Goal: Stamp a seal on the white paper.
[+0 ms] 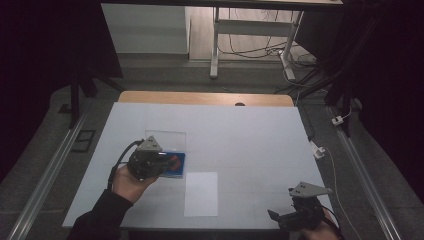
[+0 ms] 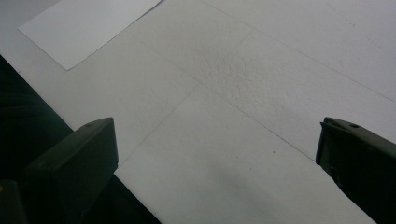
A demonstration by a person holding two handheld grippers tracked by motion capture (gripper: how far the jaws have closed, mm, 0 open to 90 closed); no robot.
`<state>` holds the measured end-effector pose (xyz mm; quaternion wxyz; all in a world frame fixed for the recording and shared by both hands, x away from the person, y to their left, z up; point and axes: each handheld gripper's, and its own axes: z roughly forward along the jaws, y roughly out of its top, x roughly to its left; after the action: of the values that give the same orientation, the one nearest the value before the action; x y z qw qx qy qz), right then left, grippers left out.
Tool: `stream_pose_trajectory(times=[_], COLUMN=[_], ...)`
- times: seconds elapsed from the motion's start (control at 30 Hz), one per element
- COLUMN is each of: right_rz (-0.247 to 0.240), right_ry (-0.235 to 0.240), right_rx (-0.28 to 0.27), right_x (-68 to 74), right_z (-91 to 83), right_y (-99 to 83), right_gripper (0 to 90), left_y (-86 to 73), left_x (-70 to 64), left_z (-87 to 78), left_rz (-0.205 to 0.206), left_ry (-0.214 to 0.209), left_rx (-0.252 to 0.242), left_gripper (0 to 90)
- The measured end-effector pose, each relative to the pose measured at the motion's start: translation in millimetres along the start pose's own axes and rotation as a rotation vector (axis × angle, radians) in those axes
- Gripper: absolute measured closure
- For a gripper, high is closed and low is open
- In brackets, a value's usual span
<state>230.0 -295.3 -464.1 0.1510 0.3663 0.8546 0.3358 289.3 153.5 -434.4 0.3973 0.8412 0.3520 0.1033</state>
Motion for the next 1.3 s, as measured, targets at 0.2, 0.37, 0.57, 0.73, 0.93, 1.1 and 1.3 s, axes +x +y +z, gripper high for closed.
stream_pose_trajectory(times=[0.2, 0.37, 0.57, 0.73, 0.93, 1.1, 1.3], right_rz=[0.004, 0.009, 0.021, 0.024, 0.029, 0.027, 0.034], right_ry=[0.003, 0.006, 0.007, 0.011, 0.007, 0.008, 0.012], right_rx=[-0.002, -0.005, -0.010, -0.010, -0.011, -0.010, -0.012], right_x=[-0.2, -0.6, -1.8, -2.4, -2.5, -2.4, -2.7], right_z=[0.2, 0.2, -0.1, -0.4, -0.6, -0.5, -0.8], right_y=[-0.1, -0.1, -0.3, -0.3, -0.3, -0.2, -0.3], right_gripper=[0.0, 0.0, 0.0, 0.0, 0.0, 0.0, 0.0], left_y=[4.2, 7.1, 10.7, 13.9, 19.0, 22.7, 21.2], left_x=[-8.0, -15.0, -23.3, -30.4, -40.1, -47.2, -49.3], left_z=[5.5, 12.3, 18.6, 24.0, 26.9, 30.6, 37.9], left_rz=[0.023, 0.037, 0.057, 0.065, 0.089, 0.103, 0.112], left_ry=[-0.028, -0.053, -0.082, -0.109, -0.129, -0.141, -0.130], left_rx=[0.005, 0.016, 0.022, 0.027, 0.034, 0.036, 0.060], left_gripper=[79.7, 79.8, 79.8, 79.8, 79.7, 79.8, 79.8])
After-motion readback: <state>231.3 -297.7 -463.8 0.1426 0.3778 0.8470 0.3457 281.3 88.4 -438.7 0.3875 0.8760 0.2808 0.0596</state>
